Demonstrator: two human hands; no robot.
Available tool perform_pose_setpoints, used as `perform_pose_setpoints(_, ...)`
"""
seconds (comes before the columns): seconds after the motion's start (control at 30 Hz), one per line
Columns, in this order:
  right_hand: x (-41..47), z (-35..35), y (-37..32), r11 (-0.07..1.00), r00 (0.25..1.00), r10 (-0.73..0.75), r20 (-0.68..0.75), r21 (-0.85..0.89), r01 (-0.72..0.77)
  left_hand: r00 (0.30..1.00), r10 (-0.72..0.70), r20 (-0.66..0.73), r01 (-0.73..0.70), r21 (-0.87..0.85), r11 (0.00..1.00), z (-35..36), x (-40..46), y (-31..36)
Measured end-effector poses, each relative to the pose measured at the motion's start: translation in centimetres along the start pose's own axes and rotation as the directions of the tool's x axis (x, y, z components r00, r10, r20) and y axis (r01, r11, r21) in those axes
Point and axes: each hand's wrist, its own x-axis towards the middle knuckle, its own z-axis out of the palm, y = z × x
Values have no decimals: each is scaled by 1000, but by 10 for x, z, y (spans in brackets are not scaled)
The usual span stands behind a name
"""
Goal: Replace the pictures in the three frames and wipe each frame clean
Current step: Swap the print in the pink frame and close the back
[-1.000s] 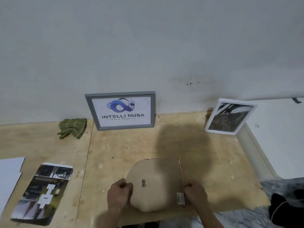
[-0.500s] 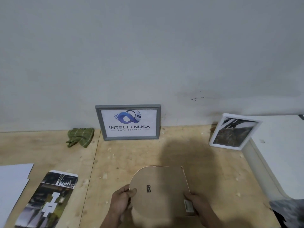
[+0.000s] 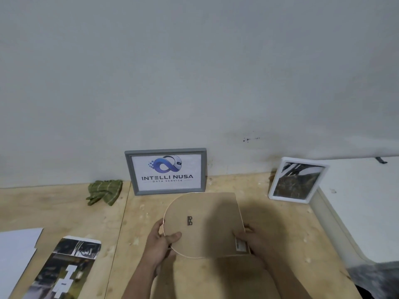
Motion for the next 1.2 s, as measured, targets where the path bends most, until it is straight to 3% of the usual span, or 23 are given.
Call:
perform_pose_setpoints(0.1, -7, 3, -9, 998, 994, -37, 99, -49, 42, 999, 40, -24, -39, 3, 999, 4, 0, 11)
perform_pose_setpoints(0.3, -10, 9, -22, 992, 995, -87, 54, -83, 91, 995, 95, -20, -94, 44, 995, 4, -3, 19)
perform_pose_setpoints(0.4, -13, 6, -41, 995, 996, -55, 64, -84, 60, 994, 90, 67, -94, 55, 994, -8, -8, 21)
perform_pose_setpoints(0.5, -9, -1, -70, 988, 987, -140, -82, -75, 134, 970, 40, 241, -75, 138, 988, -15, -19, 29)
perform_pose_setpoints(0.57, -7, 0, -83, 974, 962, -218, -164, -97, 204, 964, 42, 262, -91, 178, 980, -13, -24, 39)
perform_pose_setpoints(0.7, -18, 12, -97, 949, 943, -314, -112, -19, 314, 985, 162, 64, -169, 121, 978, -8, -15, 61)
perform_pose_setpoints(0.83, -38, 27, -98, 950, 932, -309, 188, 8, 313, 972, 219, -80, -227, -98, 969, -6, -10, 77)
perform_pose_setpoints(1.0, -46, 41, -100, 915, 908, -403, 116, 71, 397, 965, 233, -121, -242, -65, 968, -9, -8, 75)
perform_pose_setpoints(1.07, -51, 51, -107, 871, 863, -492, 112, 54, 489, 948, 285, -144, -277, 74, 958, -11, -13, 78)
perform_pose_setpoints(1.13, -57, 70, -111, 775, 778, -613, 136, -87, 626, 946, 285, -155, -252, 199, 947, -13, -19, 87)
perform_pose_setpoints(1.17, -61, 82, -111, 681, 715, -679, 166, -223, 698, 965, 236, -113, -214, 174, 961, -17, -22, 94)
perform_pose_setpoints(1.2, -63, 94, -108, 516, 615, -758, 216, -376, 769, 986, 162, -50, -156, 103, 982, -22, -25, 102)
